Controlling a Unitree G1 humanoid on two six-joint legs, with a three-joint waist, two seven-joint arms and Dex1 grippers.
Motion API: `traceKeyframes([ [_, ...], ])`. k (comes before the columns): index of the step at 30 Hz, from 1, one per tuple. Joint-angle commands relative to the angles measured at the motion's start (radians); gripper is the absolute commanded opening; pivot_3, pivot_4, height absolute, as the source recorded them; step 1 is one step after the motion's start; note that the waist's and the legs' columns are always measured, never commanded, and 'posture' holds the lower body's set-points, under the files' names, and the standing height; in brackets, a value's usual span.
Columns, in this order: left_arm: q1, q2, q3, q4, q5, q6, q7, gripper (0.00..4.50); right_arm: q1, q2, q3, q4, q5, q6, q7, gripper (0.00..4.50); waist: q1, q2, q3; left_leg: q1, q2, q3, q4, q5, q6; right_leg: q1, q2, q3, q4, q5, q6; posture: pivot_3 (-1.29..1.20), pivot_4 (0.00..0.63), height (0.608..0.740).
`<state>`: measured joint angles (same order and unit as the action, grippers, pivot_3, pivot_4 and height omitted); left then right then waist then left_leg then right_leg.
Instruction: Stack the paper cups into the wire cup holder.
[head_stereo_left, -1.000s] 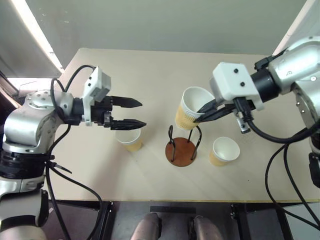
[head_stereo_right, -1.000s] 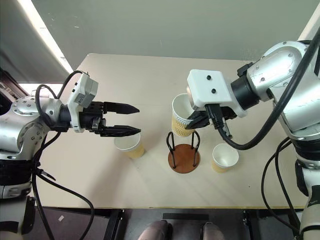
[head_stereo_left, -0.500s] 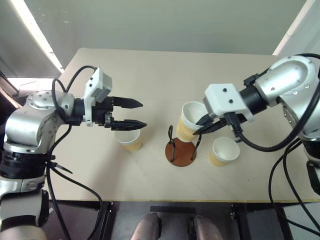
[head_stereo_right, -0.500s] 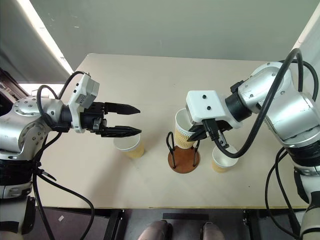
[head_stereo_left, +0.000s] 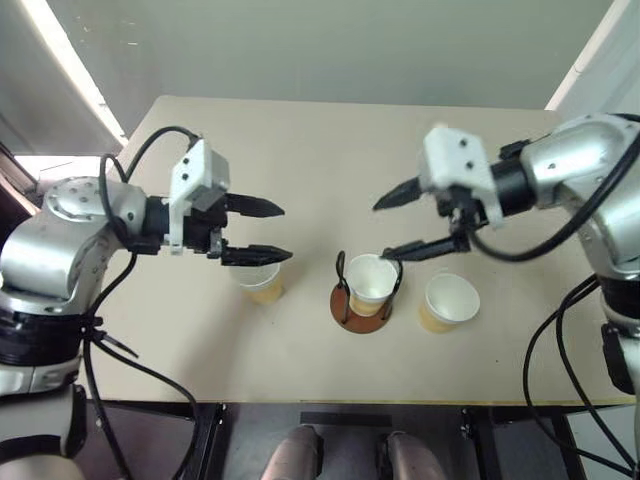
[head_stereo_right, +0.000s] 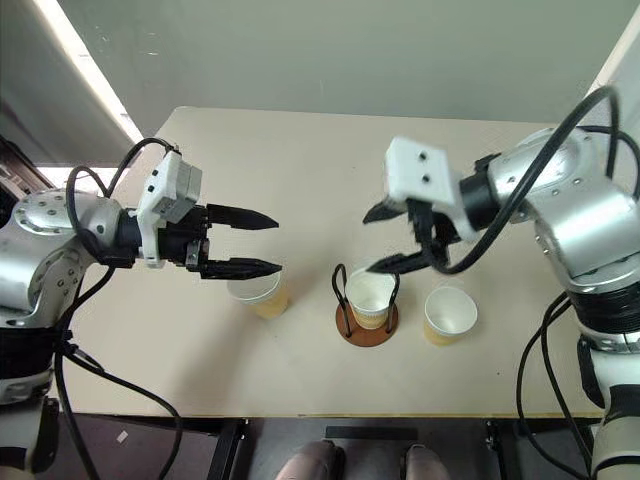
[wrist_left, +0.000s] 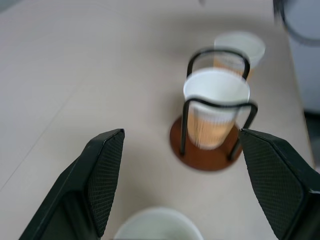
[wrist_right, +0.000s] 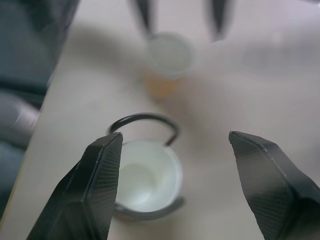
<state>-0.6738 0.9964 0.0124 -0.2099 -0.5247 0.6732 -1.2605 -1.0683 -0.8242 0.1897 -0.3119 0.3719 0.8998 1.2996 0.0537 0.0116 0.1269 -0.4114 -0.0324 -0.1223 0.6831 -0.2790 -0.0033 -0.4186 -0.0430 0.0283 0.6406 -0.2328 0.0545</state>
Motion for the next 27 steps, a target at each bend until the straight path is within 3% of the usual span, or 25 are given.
traceKeyframes([
  [1,0.028,0.08,-0.032,-0.083,0.084,-0.061,-0.014,3.92,-0.007,-0.007,-0.149,0.006,0.132,0.124,-0.028,3.51,0.0,0.0,0.0,0.0,0.0,0.0,0.0,0.0,0.0,0.0,0.0,0.0,0.0,0.0,0.0,0.0,0.15,0.74],
  [5,0.067,0.177,-0.115,-0.111,0.245,-0.147,-0.004,3.92,0.004,-0.022,-0.253,0.0,0.274,0.22,-0.03,3.51,0.0,0.0,0.0,0.001,0.0,0.0,-0.001,0.0,-0.001,0.0,0.0,0.0,-0.004,0.0,-0.001,0.0,0.15,0.74],
  [10,0.082,0.214,-0.159,-0.073,0.342,-0.2,-0.009,3.92,0.057,-0.039,-0.292,-0.033,0.344,0.185,-0.042,3.51,0.0,0.0,0.0,0.002,0.0,0.0,-0.002,0.001,-0.002,0.0,0.0,0.001,-0.001,-0.001,-0.002,0.0,0.15,0.74],
  [16,0.126,0.21,-0.195,-0.044,0.43,-0.267,-0.011,3.92,0.089,-0.078,-0.291,-0.049,0.403,0.169,-0.04,3.51,-0.001,0.0,0.0,0.003,0.0,0.0,-0.003,0.001,-0.002,0.0,0.0,0.001,0.002,-0.002,-0.003,0.0,0.15,0.74],
  [27,0.078,0.157,-0.215,-0.06,0.446,-0.251,-0.042,3.92,0.105,-0.131,-0.293,-0.039,0.454,0.155,-0.064,3.51,0.0,0.0,0.0,0.003,0.0,0.0,-0.002,0.0,-0.003,0.0,0.0,0.0,0.003,-0.002,-0.003,0.0,0.15,0.74],
])
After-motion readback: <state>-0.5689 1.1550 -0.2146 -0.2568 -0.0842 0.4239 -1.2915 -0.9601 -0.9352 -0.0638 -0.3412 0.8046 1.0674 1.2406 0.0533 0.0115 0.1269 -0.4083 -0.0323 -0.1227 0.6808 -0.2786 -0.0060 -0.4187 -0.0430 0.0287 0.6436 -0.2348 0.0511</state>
